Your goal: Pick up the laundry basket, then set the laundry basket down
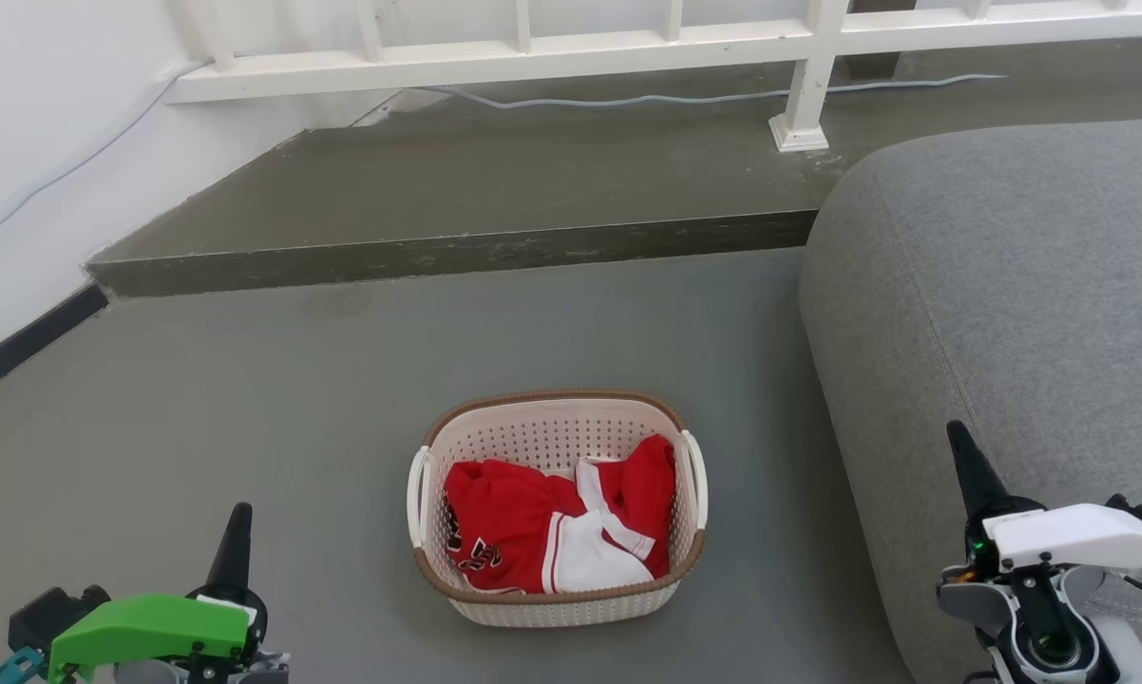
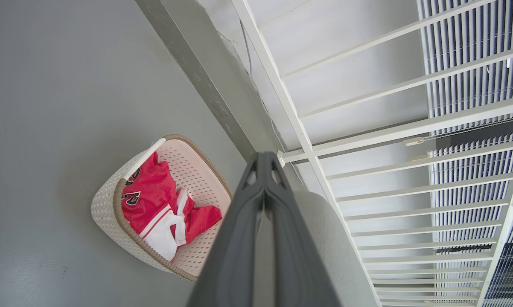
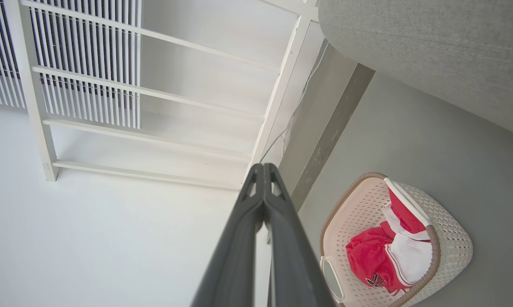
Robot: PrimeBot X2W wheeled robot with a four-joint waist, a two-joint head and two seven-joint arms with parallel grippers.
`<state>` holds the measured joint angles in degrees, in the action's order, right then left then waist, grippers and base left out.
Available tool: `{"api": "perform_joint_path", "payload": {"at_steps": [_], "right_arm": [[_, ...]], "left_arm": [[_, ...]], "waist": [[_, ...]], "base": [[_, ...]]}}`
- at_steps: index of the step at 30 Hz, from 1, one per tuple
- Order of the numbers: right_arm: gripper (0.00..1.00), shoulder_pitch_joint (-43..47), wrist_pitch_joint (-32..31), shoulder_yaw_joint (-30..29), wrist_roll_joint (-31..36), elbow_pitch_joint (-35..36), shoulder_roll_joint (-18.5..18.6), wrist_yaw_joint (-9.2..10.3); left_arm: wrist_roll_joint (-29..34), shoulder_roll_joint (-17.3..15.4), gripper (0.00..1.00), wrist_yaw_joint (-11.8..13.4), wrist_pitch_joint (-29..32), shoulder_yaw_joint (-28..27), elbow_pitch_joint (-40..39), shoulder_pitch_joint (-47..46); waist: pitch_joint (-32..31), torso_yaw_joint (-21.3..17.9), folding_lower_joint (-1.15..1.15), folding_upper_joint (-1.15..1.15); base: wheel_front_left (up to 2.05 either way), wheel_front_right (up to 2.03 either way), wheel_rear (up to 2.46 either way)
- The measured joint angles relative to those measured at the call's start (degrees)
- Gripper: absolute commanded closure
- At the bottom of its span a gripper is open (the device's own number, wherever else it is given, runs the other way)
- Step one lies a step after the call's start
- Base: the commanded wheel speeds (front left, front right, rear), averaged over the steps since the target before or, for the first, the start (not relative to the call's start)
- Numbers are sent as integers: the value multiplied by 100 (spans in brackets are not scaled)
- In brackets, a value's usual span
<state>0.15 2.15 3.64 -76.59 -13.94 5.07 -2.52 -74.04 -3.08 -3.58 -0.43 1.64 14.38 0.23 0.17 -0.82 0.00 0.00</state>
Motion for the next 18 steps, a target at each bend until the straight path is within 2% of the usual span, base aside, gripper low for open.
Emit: {"api": "perform_joint_path", "payload": {"at_steps": [18], "right_arm": [[100, -174, -272, -385, -1160, -62, 4, -249]], "left_arm": [[-1161, 0, 100, -204, 307, -234, 78, -180]], "waist": [[0, 52, 0, 0]], "base": [[0, 0, 0]]}}
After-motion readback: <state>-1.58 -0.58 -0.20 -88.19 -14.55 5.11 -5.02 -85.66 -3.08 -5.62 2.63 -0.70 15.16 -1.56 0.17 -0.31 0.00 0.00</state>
